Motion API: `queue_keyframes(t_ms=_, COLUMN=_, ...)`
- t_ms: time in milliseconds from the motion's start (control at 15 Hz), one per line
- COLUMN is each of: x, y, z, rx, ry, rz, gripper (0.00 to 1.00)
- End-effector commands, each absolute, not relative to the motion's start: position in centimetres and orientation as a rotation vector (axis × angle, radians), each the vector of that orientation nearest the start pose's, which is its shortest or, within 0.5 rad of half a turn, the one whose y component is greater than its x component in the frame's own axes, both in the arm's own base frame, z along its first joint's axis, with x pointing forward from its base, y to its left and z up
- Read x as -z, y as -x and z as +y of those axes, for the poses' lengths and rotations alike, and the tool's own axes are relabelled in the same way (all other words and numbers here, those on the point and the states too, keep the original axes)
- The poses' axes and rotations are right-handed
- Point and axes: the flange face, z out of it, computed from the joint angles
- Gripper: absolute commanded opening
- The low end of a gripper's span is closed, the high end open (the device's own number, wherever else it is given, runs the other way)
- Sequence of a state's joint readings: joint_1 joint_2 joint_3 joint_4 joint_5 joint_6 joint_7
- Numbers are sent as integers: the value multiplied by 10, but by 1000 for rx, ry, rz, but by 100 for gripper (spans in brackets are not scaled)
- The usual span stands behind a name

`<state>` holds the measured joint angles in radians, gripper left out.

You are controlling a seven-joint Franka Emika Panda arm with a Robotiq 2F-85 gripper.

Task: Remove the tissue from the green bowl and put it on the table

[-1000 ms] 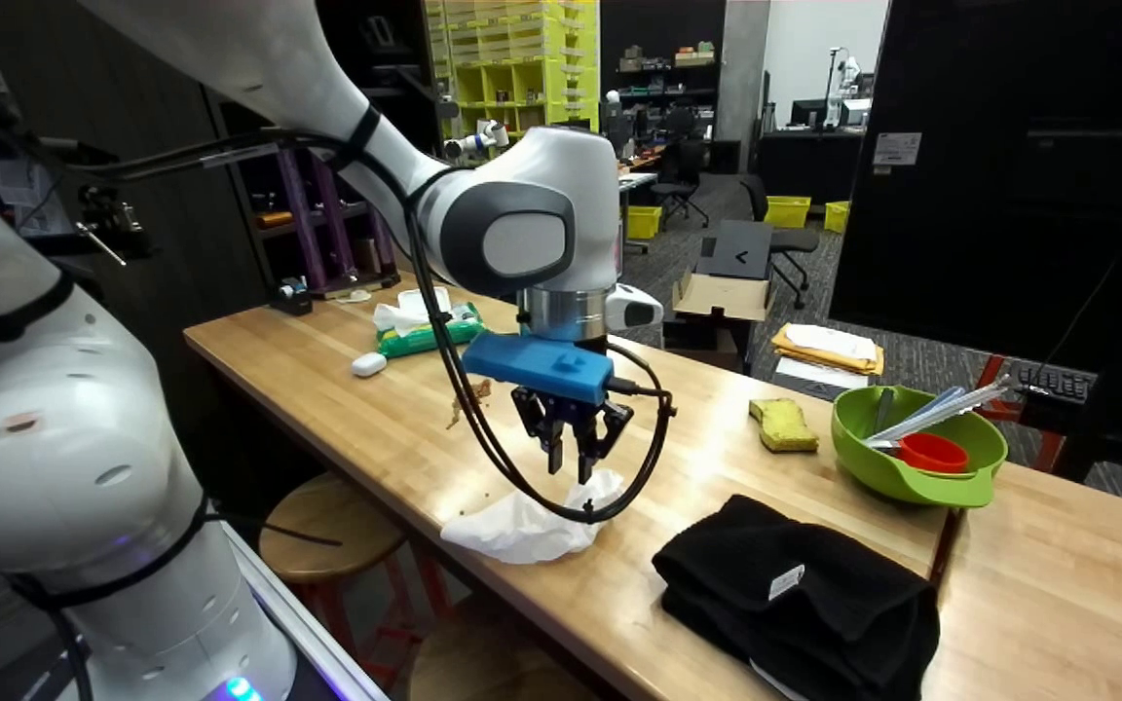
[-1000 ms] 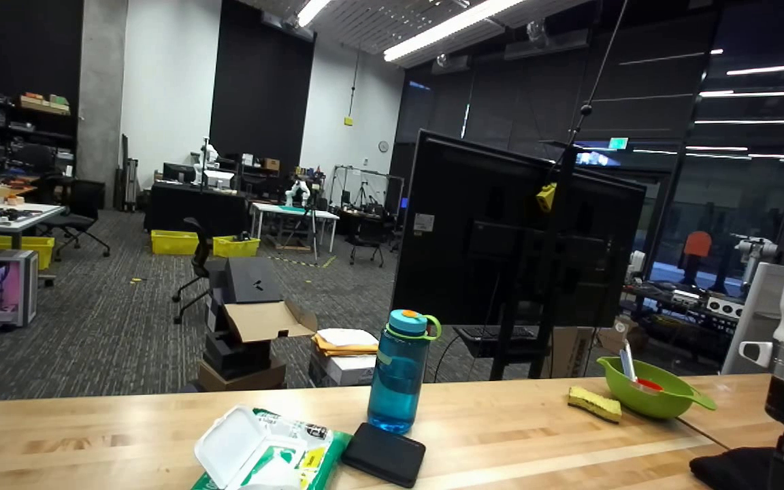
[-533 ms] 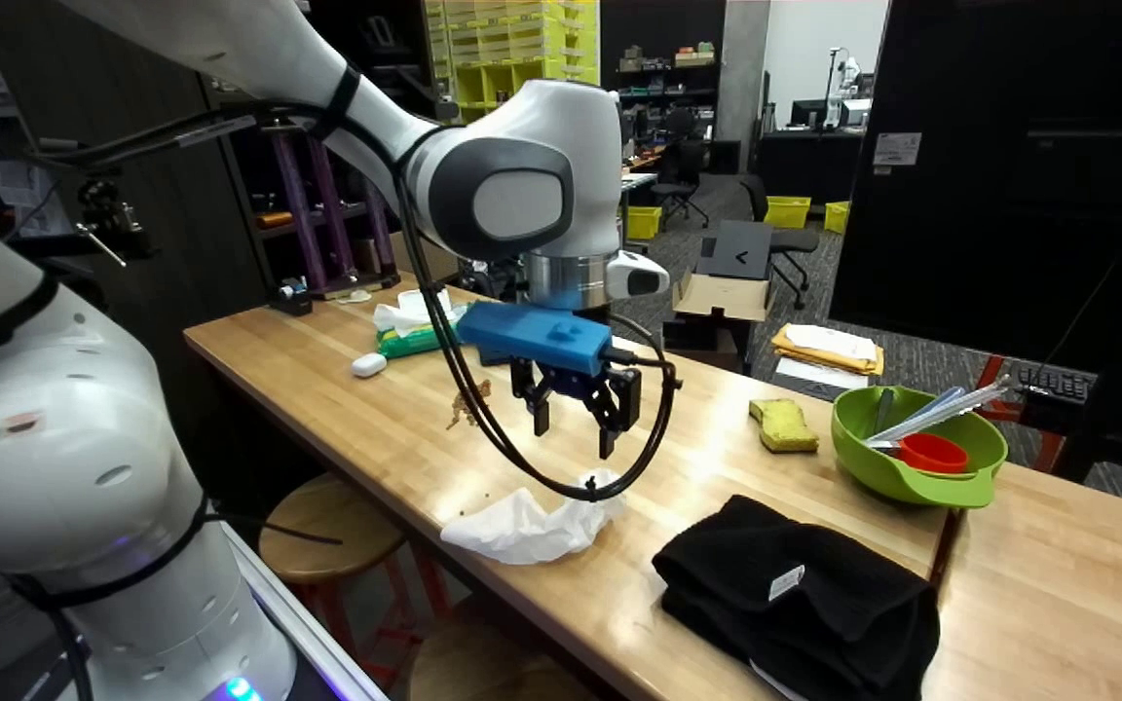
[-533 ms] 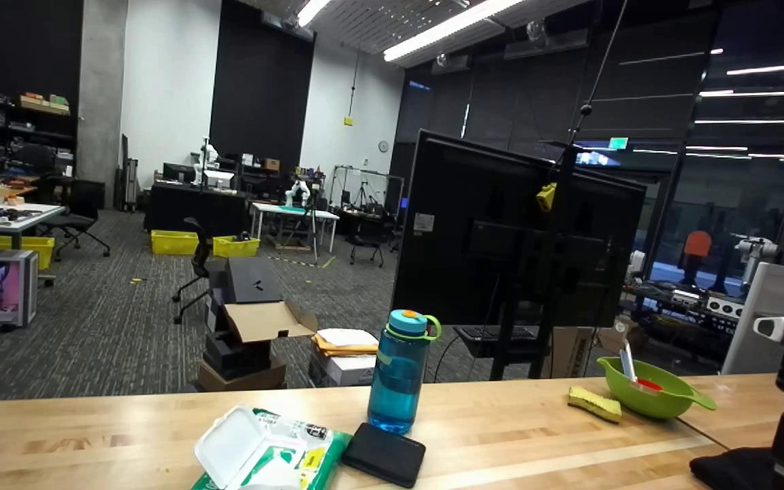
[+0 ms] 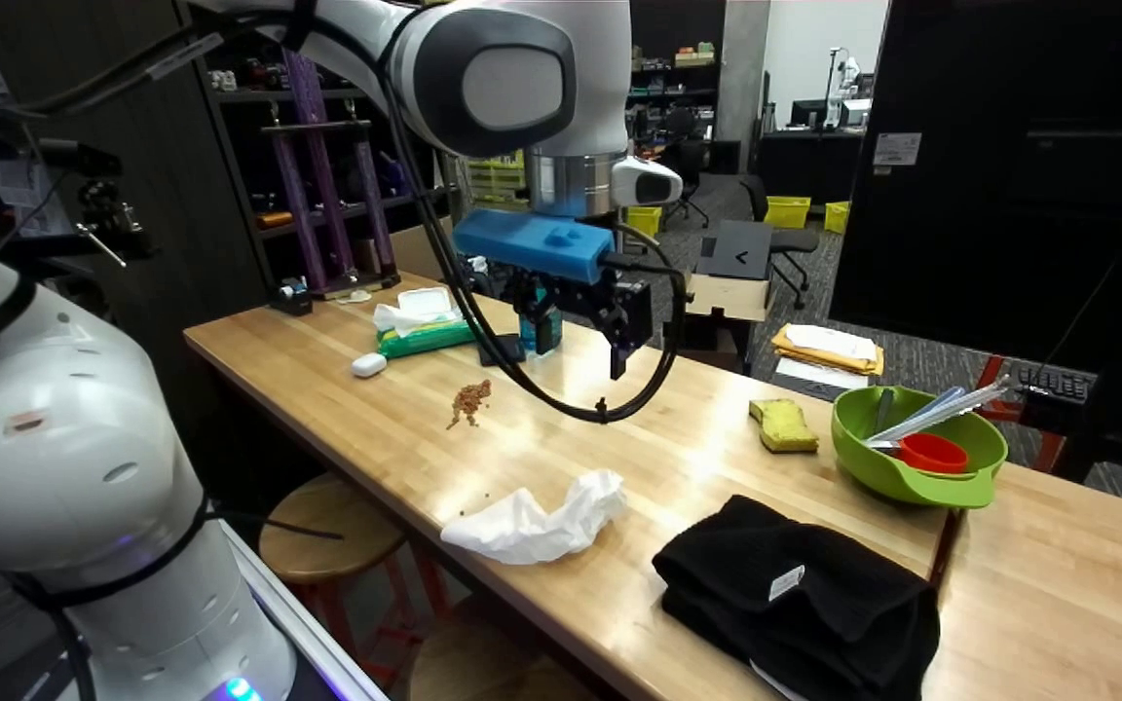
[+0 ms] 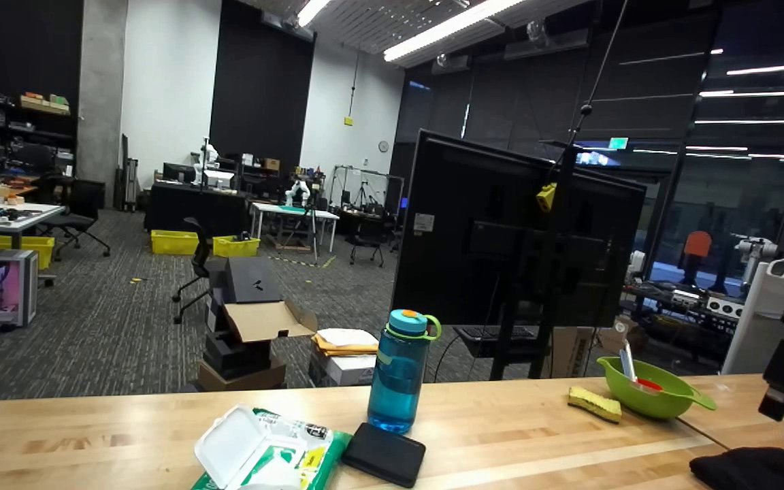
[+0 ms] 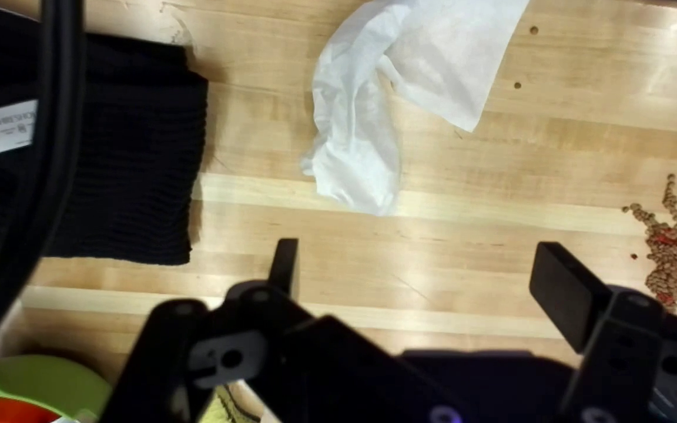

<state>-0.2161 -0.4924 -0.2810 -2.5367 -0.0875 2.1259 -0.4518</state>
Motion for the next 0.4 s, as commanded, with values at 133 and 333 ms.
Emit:
queue_keyframes(t_ms=133, x=-477, y=-358, z=-186, rx=198, ry=3112, rz=-23, gripper=100)
queue_keyframes(t_ms=333, x=-472, y=-361, z=-192, rx=197, ry=3123, rz=-32, gripper=100)
